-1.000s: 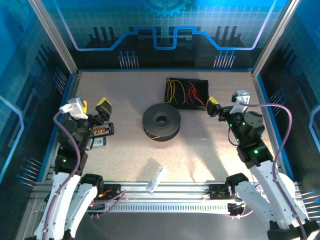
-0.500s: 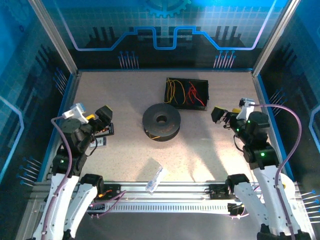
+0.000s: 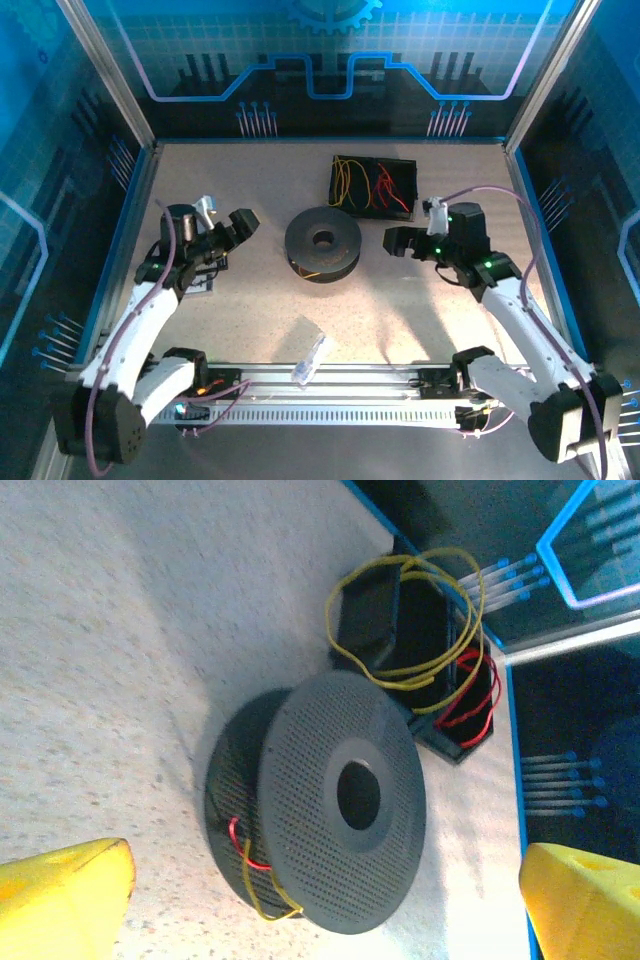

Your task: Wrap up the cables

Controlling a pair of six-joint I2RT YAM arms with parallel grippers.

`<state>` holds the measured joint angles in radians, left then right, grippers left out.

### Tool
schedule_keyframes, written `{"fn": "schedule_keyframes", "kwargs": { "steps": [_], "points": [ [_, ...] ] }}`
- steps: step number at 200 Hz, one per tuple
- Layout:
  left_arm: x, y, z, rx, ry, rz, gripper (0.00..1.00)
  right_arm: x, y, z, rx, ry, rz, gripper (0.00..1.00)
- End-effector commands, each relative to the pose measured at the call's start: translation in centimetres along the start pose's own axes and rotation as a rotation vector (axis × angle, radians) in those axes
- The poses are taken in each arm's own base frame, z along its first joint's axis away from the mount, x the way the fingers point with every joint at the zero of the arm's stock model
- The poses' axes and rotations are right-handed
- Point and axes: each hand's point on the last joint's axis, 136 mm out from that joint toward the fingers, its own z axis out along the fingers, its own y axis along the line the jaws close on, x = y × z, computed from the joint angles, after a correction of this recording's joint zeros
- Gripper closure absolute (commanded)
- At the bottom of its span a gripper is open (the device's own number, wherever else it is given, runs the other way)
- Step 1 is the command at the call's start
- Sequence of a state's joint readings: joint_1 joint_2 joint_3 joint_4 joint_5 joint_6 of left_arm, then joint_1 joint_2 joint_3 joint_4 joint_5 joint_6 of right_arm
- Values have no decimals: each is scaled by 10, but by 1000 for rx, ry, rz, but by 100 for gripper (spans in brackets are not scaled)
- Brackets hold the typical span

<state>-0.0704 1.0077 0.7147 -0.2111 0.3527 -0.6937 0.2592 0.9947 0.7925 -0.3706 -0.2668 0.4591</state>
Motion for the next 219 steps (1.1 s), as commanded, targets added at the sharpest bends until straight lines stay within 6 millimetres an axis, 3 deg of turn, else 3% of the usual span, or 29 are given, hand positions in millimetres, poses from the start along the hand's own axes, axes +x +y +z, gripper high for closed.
{"fn": "schedule_keyframes", "kwargs": {
  "steps": [1, 39, 70, 94, 116, 139, 166, 185, 219],
  "points": [
    [12, -16, 27, 125, 140, -43, 2, -8, 19, 4, -46, 12, -37, 3],
    [18, -6, 80, 177, 299, -124, 12, 10, 19, 16, -46, 91, -35, 4],
    [23, 2, 117, 232, 385, -173, 30, 22, 15, 16, -39, 119, -26, 5],
    [28, 4, 137, 284, 424, -204, 44, 27, 13, 13, -26, 125, -26, 6],
    [37, 4, 149, 299, 453, -203, 47, 30, 12, 11, -20, 128, -26, 6],
    [45, 4, 157, 311, 478, -203, 56, 30, 13, 11, -23, 131, -20, 6],
    [48, 4, 158, 333, 488, -204, 85, 31, 14, 12, -26, 138, -12, 7],
    [48, 0, 151, 345, 485, -193, 100, 32, 15, 13, -33, 149, -12, 0],
    [46, -5, 126, 260, 448, -115, 100, 28, 19, 10, -32, 139, -19, 0]
  ]
}}
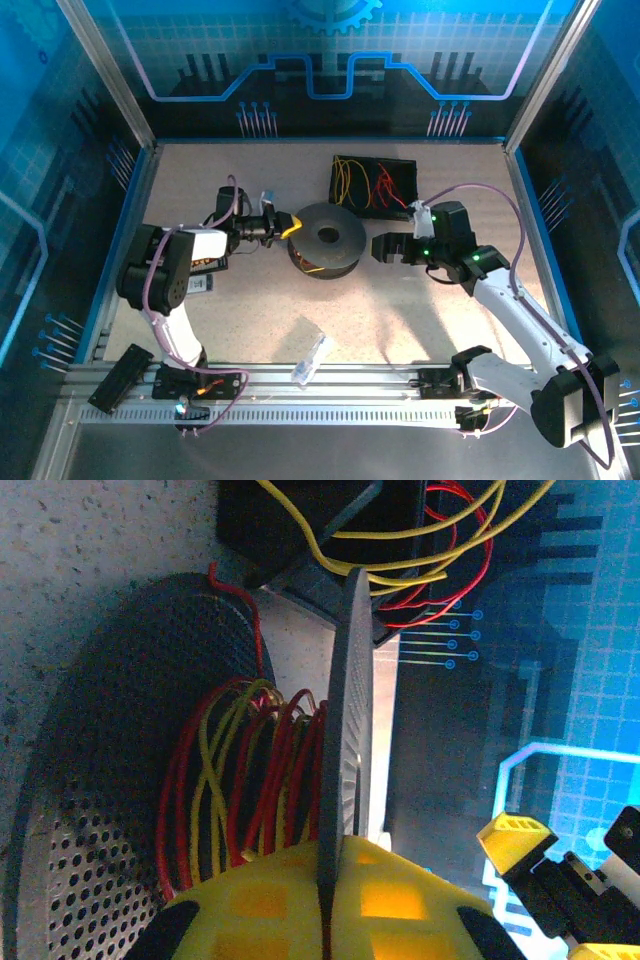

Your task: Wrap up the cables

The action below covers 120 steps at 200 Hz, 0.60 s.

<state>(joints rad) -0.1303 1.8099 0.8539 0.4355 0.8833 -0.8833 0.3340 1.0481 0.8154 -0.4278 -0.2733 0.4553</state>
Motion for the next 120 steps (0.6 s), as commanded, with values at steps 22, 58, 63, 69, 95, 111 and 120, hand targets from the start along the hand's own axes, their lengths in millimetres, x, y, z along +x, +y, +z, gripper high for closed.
{"fn": "schedule_keyframes", "kwargs": {
  "steps": [22, 58, 63, 69, 95, 111, 120],
  "points": [
    [22, -18, -43, -262, -71, 123, 100, -4, 11, -6, -10, 8, -18, 0],
    [28, -50, -94, -462, -193, 229, 100, -30, 23, -5, -24, -13, -39, 1],
    [27, -55, -101, -493, -216, 243, 100, -35, 24, -4, -26, -18, -43, 2],
    [27, -61, -108, -527, -236, 263, 100, -40, 26, -1, -29, -21, -44, 3],
    [25, -93, -130, -652, -303, 375, 100, -65, 35, 13, -52, -19, -57, 13],
    [22, -106, -133, -708, -318, 422, 100, -79, 41, 26, -69, -16, -72, 23],
    [21, -110, -132, -732, -320, 443, 100, -88, 43, 33, -69, -15, -83, 30]
  ]
}}
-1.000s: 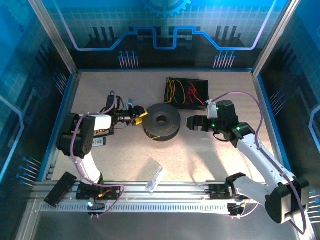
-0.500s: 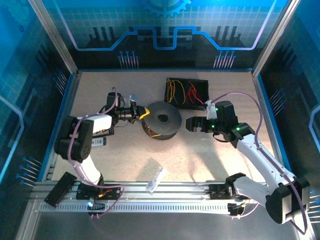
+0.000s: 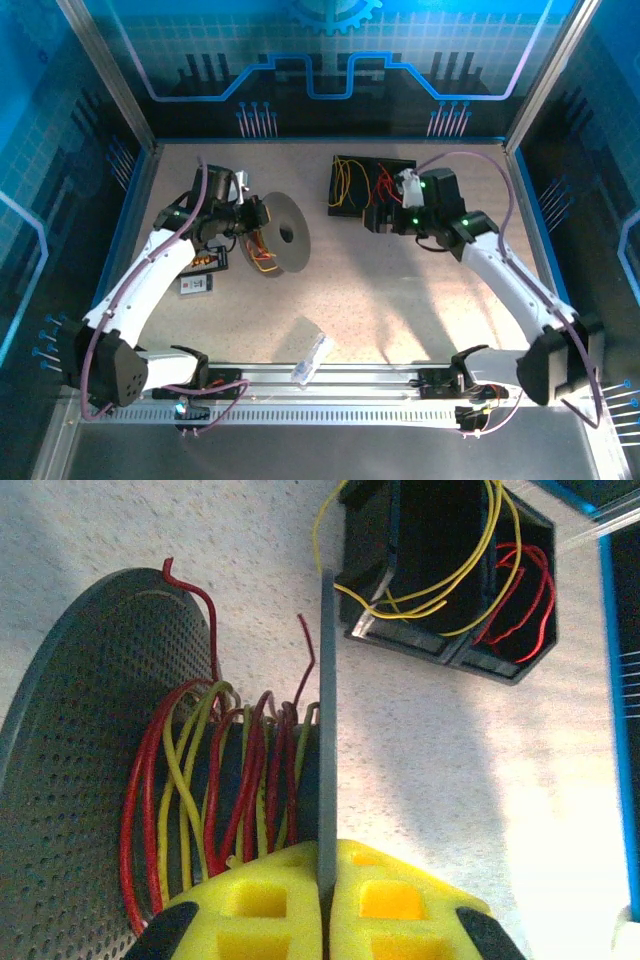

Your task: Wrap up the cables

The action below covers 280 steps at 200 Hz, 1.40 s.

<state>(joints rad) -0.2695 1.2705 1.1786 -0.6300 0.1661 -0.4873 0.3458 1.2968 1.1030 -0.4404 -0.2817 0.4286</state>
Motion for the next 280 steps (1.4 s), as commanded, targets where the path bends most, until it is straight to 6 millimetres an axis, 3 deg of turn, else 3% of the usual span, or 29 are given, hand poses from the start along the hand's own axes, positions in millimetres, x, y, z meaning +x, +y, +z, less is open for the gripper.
{"fn": "schedule_keyframes", "kwargs": {
  "steps": [1, 25, 75, 123, 157, 186, 220, 236, 263, 280],
  "points": [
    [-13, 0, -23, -137, -55, 107, 100, -22, 16, 15, -45, -2, -42, 30],
    [-19, -7, -16, -206, -55, 160, 100, -43, 17, 38, -26, 8, -75, 46],
    [-20, -30, 16, -281, -24, 247, 100, -74, 5, 92, 67, 50, -145, 65],
    [-12, -42, 49, -321, 25, 276, 100, -91, -1, 136, 82, 77, -164, 68],
    [-7, -47, 60, -331, 46, 288, 100, -92, -16, 157, 144, 107, -178, 67],
    [-6, -50, 63, -322, 50, 291, 76, -89, -25, 170, 167, 127, -182, 66],
    [-7, -57, 60, -297, 47, 294, 68, -86, -30, 183, 169, 148, -177, 68],
    [-9, -61, 57, -282, 37, 300, 63, -85, -31, 188, 170, 154, -174, 75],
    [-15, -68, 48, -259, 10, 319, 48, -91, -32, 185, 192, 145, -181, 100],
    [-18, -70, 42, -245, -15, 334, 37, -100, -28, 174, 220, 115, -201, 100]
  ]
}}
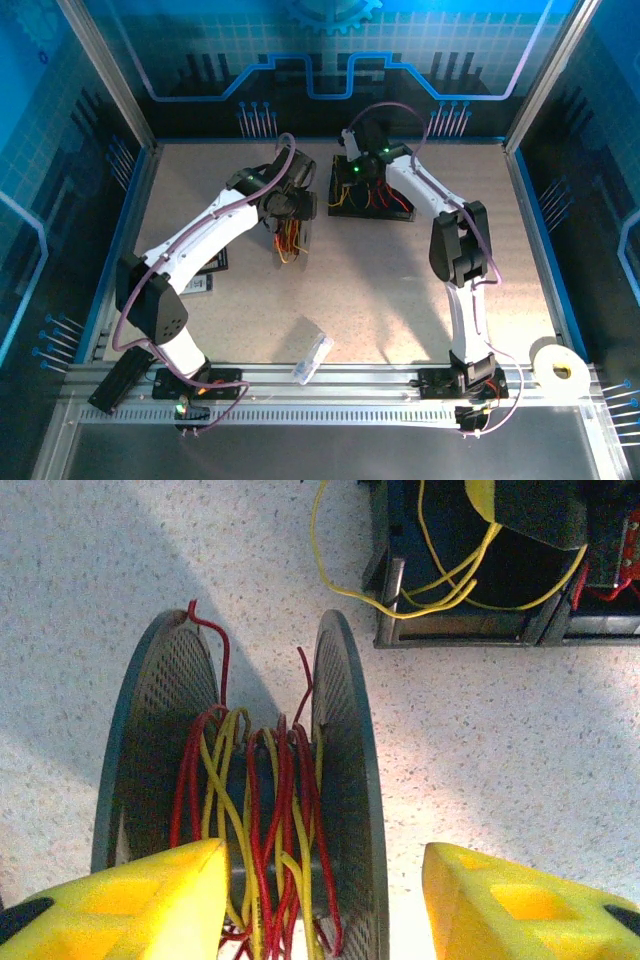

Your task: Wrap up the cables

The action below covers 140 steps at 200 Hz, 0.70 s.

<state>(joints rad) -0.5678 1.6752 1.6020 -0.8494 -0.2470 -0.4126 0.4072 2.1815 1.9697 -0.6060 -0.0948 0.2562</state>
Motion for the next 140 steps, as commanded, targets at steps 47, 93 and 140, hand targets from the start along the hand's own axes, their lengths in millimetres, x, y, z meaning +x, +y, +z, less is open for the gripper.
{"fn": "schedule_keyframes", "kwargs": {
  "steps": [47, 93, 140],
  "points": [
    [-24, -3, -50, 77, -180, 45, 6, -38, 25, -88, 63, -198, -61, 100],
    [-25, -3, -74, 144, -258, 22, 1, -48, 45, -165, -1, -365, -59, 100],
    [-27, -15, -98, 267, -321, 15, 1, -37, 68, -241, -127, -478, -84, 100]
  ]
}}
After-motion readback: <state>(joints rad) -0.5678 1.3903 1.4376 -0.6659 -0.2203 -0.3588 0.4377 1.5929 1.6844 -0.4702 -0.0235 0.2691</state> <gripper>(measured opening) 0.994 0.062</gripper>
